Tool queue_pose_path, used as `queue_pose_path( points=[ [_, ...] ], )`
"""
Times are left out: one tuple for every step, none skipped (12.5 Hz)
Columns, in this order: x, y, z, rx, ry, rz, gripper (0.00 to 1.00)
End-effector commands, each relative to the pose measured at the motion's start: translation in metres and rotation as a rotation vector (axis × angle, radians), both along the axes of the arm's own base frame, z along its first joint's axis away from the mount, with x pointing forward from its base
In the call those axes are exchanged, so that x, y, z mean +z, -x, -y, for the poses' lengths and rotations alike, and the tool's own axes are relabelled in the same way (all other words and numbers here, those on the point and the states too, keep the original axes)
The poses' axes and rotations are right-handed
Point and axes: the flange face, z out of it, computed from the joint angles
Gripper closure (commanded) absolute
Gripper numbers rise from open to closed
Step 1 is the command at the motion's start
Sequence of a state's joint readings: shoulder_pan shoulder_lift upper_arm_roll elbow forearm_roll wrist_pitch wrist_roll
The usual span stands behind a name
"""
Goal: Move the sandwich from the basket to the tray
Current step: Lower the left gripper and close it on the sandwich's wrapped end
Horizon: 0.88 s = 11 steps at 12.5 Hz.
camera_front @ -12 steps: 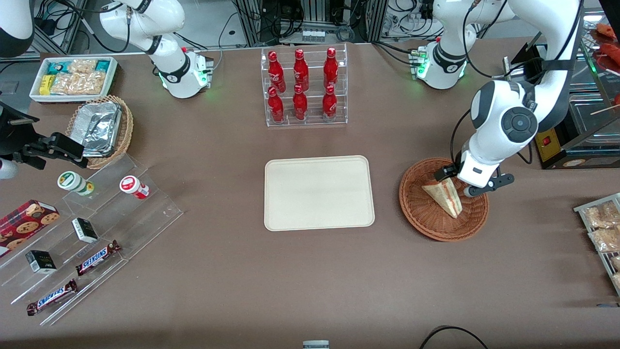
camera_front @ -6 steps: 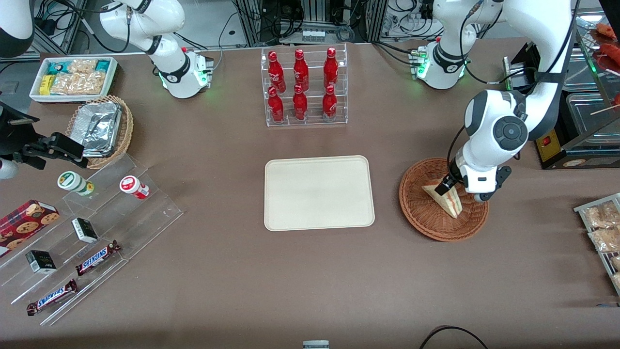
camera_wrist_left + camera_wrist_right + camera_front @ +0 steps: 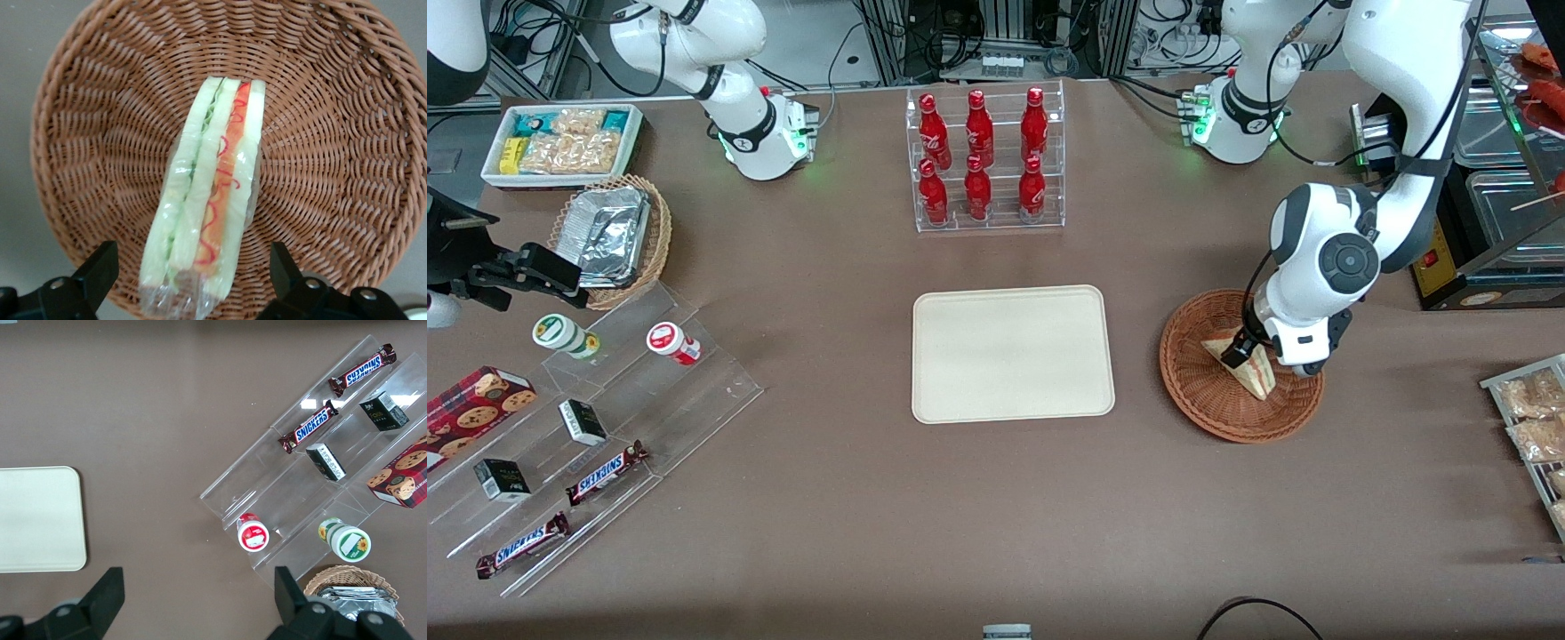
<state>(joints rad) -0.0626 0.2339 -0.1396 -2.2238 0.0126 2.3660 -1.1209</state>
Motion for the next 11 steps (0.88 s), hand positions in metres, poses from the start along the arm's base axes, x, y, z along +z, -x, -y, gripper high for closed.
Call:
queue_pose_path(
  points=[
    [-0.011,-0.002,0.003,0.015,0.001,0.006,0.08],
    [-0.01,-0.002,0.003,0.01,0.0,0.007,0.37],
    [-0.01,-0.002,0.002,0.003,0.0,0.008,0.72],
    [-0.009,-0.003,0.002,-0.002,0.0,0.009,0.87],
    [-0.006,-0.004,0.002,-0.004,-0.001,0.011,0.92],
    [-0.001,-0.005,0.002,-0.021,-0.005,0.014,0.93],
    [0.007,-0.003,0.002,-0.069,-0.023,0.003,0.93],
    [0.018,-0.003,0.002,-0.1,-0.038,-0.018,0.94],
    [0.035,-0.008,0.011,-0.12,-0.045,-0.042,0.94],
    [0.05,-0.01,0.028,-0.158,-0.052,-0.075,0.94],
    [0.066,-0.014,0.044,-0.203,-0.051,-0.091,0.94]
  ],
)
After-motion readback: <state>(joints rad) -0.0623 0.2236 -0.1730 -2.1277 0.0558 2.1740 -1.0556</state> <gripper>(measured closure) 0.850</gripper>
